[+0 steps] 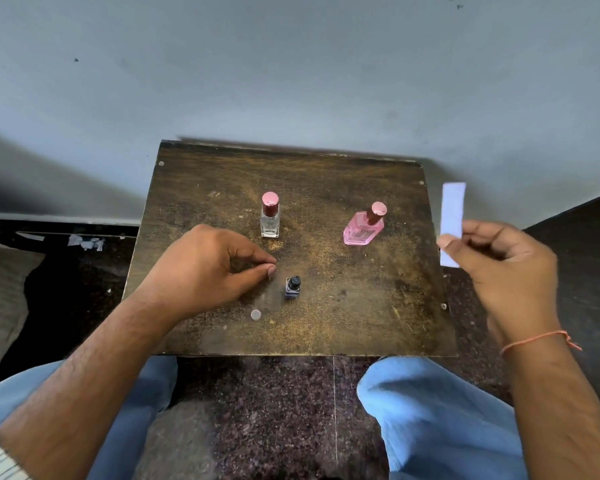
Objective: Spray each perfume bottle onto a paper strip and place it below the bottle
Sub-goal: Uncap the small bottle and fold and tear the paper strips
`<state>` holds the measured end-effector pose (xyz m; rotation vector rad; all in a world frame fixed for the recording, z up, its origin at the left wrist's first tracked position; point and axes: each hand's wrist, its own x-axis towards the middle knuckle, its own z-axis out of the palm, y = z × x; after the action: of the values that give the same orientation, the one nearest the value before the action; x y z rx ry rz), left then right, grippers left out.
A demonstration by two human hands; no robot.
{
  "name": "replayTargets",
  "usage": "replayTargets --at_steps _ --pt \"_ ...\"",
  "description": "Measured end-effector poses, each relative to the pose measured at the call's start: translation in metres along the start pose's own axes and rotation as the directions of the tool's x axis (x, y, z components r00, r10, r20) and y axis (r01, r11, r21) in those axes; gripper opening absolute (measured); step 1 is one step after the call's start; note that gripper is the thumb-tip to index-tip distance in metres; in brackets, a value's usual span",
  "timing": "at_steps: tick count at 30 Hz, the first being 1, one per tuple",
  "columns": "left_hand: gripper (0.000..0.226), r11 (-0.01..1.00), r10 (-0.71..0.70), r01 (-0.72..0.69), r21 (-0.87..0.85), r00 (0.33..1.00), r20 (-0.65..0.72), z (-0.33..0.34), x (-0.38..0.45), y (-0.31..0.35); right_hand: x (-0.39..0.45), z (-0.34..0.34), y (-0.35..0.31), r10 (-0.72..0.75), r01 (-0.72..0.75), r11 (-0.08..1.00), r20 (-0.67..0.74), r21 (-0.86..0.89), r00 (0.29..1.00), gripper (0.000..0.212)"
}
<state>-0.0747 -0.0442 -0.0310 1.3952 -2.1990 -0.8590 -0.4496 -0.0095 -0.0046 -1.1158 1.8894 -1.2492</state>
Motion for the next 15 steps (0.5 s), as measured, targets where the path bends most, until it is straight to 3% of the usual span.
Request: replayTargets --at_steps 2,4,9,15 --pt "0.008 0.997 -0.03 0.026 -0.066 0.997 -0.065 -0.002 -0.003 0.002 -0.005 0.009 -0.012 -0.069 0.068 0.971 -0.003 0.228 0.998 0.023" --pt "0.003 0.985 -0.065 0.048 -0.168 0.993 -0.1 -0.006 -0.006 0.004 -0.015 0.021 -0.024 -0.105 0.084 0.946 0.051 0.312 0.993 0.022" --pt "0.012 0.832 -0.107 -0.007 -0.555 0.979 -0.173 -0.011 -0.008 0.007 -0.051 0.063 -0.05 -0.146 0.039 0.936 0.285 0.349 0.947 0.022" --pt "0.023 0.771 0.037 -0.057 -0.635 0.998 -0.045 -0.015 -0.01 0.009 -0.075 0.099 -0.069 -0.135 -0.062 0.918 0.456 0.391 0.88 0.018"
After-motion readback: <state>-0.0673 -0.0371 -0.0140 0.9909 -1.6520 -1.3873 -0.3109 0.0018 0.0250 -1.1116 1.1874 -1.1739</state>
